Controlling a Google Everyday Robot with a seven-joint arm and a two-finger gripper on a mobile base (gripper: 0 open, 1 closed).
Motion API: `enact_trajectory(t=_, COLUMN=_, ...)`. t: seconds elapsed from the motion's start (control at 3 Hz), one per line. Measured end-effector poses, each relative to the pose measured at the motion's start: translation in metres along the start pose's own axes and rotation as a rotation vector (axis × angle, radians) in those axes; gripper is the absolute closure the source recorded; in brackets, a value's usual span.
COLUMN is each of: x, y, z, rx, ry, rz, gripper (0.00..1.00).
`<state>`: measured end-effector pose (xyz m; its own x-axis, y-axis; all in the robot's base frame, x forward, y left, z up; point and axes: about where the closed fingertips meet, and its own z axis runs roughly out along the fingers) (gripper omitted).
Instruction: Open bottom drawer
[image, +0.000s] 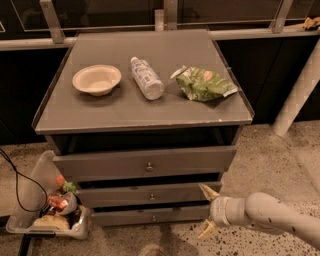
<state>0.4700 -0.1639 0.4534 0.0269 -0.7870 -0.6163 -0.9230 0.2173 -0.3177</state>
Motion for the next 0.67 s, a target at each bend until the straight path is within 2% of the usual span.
enact_trajectory(t=0.33, x=0.000, y=0.000, z=0.000, rx=0.000, ry=0.000, rz=0.000, gripper=0.00)
enact_trajectory(t=0.67, x=0.008, y=0.003, z=0.019, rx=-0.016, ry=-0.016, rz=0.005, gripper=0.00)
